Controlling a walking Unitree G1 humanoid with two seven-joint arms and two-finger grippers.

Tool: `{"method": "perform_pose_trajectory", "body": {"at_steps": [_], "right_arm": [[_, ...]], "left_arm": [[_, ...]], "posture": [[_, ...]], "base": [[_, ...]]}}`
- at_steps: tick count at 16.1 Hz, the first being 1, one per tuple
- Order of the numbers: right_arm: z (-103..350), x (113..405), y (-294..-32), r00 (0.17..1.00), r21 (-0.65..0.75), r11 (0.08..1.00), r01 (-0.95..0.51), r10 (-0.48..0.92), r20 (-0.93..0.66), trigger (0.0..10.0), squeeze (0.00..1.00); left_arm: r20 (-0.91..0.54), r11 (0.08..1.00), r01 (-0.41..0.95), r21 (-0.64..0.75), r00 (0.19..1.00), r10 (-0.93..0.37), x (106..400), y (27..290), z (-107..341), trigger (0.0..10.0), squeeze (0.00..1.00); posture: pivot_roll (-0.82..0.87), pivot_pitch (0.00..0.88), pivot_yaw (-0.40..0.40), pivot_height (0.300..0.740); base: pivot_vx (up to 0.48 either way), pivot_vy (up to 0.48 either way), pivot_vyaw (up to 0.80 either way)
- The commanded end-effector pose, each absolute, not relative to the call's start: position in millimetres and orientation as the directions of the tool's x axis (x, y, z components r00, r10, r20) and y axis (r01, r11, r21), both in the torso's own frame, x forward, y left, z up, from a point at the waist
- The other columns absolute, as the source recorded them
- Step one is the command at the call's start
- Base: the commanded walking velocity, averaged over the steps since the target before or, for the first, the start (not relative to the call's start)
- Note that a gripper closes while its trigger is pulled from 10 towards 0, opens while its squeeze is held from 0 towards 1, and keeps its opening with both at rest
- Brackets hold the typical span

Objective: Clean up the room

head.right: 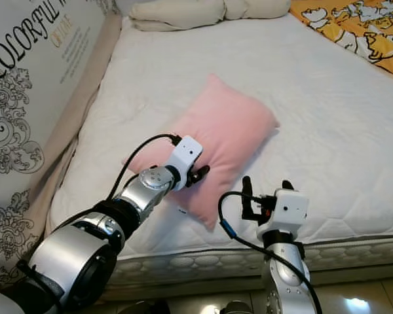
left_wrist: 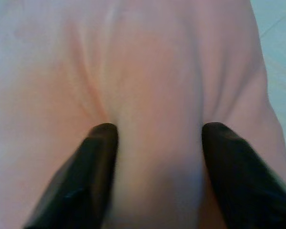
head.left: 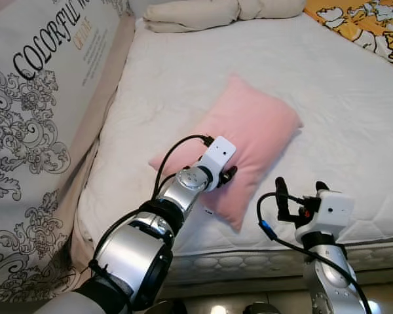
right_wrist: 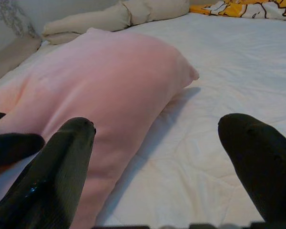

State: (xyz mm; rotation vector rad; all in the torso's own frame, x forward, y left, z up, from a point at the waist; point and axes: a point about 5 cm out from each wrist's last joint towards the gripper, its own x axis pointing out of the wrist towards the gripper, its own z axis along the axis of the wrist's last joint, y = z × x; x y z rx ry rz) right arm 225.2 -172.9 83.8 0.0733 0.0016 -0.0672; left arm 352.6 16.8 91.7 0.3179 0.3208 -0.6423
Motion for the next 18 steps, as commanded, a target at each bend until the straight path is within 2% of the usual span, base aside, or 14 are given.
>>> {"method": "perform_pose_trajectory", "body": {"at_steps": [1,6,11,14,17,18], "right_arm": [[81,228,-172,0.998,0.092,0.994,0.060,-0.059,-0.023,10.0,0.16],[78,237,-171,0.999,0.095,0.995,0.042,-0.039,-0.031,10.0,0.16],[77,249,-170,0.999,0.094,0.996,0.011,-0.008,-0.035,10.0,0.16],[77,257,-166,0.999,0.095,0.995,-0.015,0.018,-0.035,10.0,0.16],[77,265,-163,0.999,0.099,0.994,-0.040,0.044,-0.032,10.0,0.16],[77,267,-162,0.998,0.101,0.994,-0.044,0.048,-0.032,10.0,0.16]], "left_arm": [[-0.402,0.753,0.648,0.112,0.723,-0.562,341,7,79,0.0,0.00],[-0.355,0.773,0.635,-0.017,0.719,-0.598,336,8,74,0.0,0.00],[-0.312,0.796,0.560,-0.231,0.732,-0.606,330,6,69,0.0,0.00],[-0.217,0.778,0.520,-0.353,0.763,-0.608,332,8,76,0.0,0.00],[-0.127,0.779,0.520,-0.351,0.798,-0.589,338,11,92,0.0,0.00],[-0.121,0.785,0.551,-0.283,0.791,-0.600,337,11,93,0.0,0.00]], "posture": [[-0.25,0.046,0.113,0.736],[-0.22,0.021,0.093,0.736],[-0.18,0.000,0.066,0.736],[-0.16,0.000,0.049,0.736],[-0.12,0.000,0.033,0.736],[-0.11,0.000,0.029,0.736]], "base": [[0.000,0.000,0.00],[0.000,0.000,0.00],[0.000,0.000,0.00],[0.000,0.000,0.00],[0.000,0.000,0.00],[0.000,0.000,0.00]]}}
